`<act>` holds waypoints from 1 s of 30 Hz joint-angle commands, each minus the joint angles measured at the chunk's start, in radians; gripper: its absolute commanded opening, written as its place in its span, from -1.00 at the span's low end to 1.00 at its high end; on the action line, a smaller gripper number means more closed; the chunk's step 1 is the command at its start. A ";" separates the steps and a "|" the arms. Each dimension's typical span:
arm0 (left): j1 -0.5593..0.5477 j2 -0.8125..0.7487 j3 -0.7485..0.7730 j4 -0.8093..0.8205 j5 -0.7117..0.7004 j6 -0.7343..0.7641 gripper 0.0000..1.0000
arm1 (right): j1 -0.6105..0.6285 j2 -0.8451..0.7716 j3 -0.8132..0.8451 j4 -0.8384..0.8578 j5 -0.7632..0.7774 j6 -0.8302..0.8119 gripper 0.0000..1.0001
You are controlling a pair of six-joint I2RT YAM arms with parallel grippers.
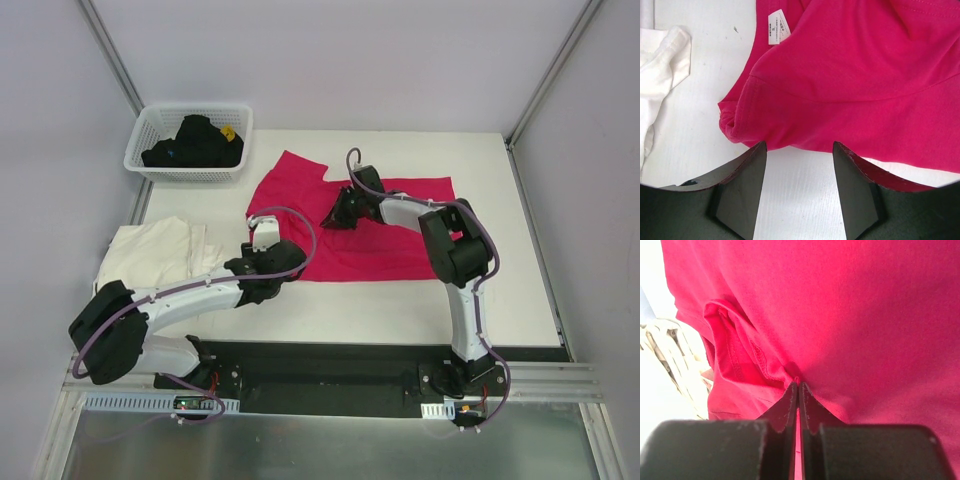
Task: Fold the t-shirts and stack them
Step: Fold the flattened tshirt in 1/3 of the way
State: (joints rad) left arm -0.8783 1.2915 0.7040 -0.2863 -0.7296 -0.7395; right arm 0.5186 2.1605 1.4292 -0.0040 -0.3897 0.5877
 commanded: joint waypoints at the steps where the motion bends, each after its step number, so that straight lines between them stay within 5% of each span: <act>1: -0.013 0.014 0.018 0.018 0.012 0.015 0.09 | -0.022 -0.048 0.057 -0.019 0.011 -0.017 -0.97; 13: -0.013 0.065 0.038 0.030 0.029 0.022 0.09 | -0.052 -0.010 0.105 -0.040 -0.006 -0.031 -0.96; 23: -0.013 0.088 0.052 0.033 0.010 0.040 0.09 | -0.083 -0.066 -0.002 -0.022 0.008 -0.032 -0.03; 30: -0.011 0.080 0.060 0.130 -0.072 0.161 0.09 | -0.158 -0.166 -0.107 -0.021 0.025 -0.068 -0.01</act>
State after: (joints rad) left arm -0.8783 1.3769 0.7269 -0.2386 -0.7193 -0.6785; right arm 0.4088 2.0975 1.3670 -0.0113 -0.4023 0.5575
